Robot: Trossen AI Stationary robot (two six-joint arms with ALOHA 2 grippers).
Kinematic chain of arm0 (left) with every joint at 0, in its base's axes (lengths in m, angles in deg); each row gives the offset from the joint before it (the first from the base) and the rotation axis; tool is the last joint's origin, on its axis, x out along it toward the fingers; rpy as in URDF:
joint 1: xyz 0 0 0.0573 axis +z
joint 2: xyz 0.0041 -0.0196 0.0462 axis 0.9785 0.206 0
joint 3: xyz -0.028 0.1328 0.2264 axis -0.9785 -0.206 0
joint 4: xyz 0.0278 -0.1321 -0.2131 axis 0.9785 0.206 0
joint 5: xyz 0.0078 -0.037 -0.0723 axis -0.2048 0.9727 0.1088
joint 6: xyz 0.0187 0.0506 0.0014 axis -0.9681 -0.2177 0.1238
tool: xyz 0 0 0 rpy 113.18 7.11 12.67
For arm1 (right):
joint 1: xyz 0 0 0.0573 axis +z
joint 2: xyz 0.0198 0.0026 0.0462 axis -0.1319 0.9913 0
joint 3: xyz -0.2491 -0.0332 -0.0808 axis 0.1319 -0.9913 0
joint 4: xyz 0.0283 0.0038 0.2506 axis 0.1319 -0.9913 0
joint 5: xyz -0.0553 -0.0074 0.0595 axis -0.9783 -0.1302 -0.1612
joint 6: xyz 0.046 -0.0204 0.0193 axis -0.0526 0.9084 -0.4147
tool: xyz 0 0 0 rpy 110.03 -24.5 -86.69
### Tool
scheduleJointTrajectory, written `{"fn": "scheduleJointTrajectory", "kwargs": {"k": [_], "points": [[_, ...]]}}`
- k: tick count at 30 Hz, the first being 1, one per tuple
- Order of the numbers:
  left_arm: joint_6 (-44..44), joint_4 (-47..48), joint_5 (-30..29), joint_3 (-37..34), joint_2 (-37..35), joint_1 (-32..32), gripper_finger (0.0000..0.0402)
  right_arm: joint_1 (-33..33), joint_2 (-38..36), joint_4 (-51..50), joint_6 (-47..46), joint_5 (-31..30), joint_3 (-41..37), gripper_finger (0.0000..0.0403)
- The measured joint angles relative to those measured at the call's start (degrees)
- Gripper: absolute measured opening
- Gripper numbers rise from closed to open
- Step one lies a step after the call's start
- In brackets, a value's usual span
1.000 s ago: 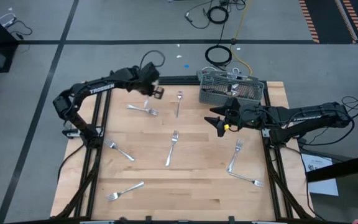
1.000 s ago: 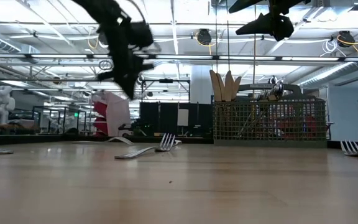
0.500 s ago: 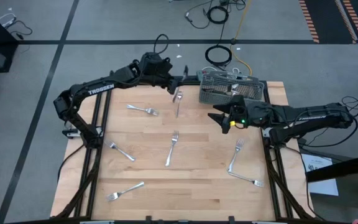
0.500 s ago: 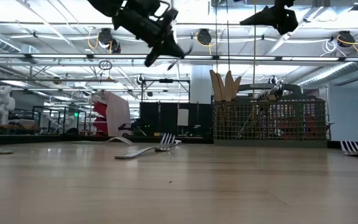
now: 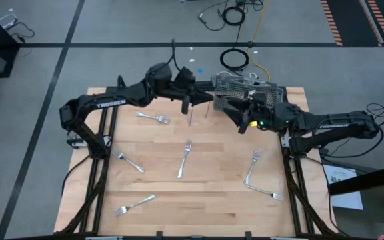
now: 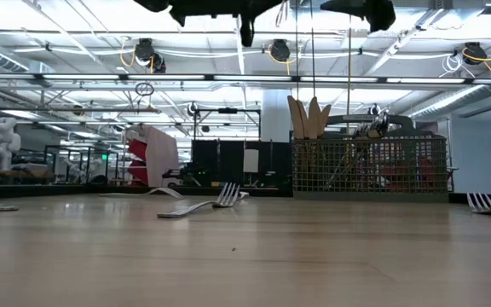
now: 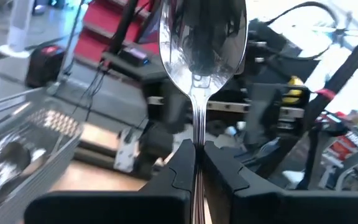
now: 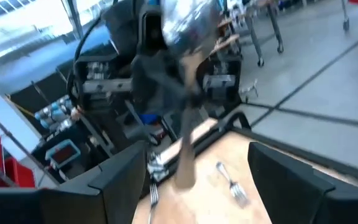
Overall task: Sort silverware
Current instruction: Put the silver spoon into the silverware basket
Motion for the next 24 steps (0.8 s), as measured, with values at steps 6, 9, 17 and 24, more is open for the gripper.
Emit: {"fn": "scheduleJointTrajectory", "kwargs": {"k": [6,9,17,24], "points": [[0.5,-5.2,3.3,0.0,0.0,-2.4,0.0024,-0.3,0.0,6.4,6.5,1.7,0.0,0.027],[0.9,-5.7,2.9,0.0,0.2,-3.2,0.0024,-0.3,0.0,10.5,10.4,5.1,0.0,0.027],[6.6,-8.8,2.1,1.5,5.3,-4.6,0.0024,-0.3,0.0,11.3,12.8,5.1,0.0,0.027],[6.5,-11.6,2.6,1.7,5.7,-4.8,0.0024,-0.3,0.0,9.1,12.7,4.8,0.0,0.027]]}}
